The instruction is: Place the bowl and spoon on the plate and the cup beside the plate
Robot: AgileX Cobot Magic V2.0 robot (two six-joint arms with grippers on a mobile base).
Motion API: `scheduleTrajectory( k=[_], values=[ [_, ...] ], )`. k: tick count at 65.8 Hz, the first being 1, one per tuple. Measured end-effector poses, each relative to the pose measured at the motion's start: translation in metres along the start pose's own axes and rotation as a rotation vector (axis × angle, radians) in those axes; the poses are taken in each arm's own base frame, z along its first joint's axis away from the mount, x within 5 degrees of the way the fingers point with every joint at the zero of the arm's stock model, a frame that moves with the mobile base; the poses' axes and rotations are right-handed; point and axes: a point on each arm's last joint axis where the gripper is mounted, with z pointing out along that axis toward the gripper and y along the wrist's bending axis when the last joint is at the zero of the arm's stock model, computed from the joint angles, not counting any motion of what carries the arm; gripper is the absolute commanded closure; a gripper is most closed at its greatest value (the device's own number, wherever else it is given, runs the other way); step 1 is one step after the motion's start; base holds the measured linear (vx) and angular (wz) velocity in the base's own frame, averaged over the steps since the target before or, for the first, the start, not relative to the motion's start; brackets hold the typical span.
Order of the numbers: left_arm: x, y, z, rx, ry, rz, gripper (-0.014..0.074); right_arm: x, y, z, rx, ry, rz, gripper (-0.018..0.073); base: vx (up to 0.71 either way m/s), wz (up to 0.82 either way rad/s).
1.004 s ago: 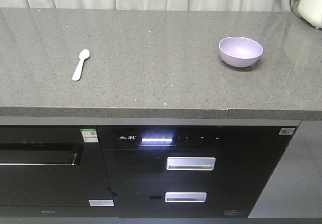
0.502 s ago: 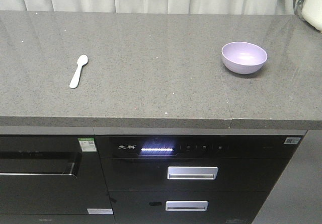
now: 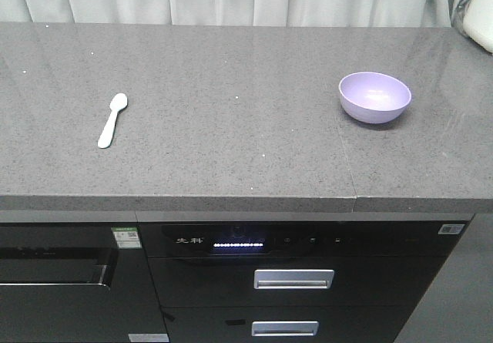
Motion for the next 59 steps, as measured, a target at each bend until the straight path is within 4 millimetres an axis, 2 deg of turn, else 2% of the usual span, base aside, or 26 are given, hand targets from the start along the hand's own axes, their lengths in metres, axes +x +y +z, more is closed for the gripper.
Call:
scheduleTrajectory(
  k=[59],
  values=[
    [0.0, 0.0, 0.0, 0.0, 0.0, 0.0, 0.0602, 0.0, 0.0, 0.0, 0.0, 0.0, 0.0, 0.0565, 0.05, -0.02]
  ],
)
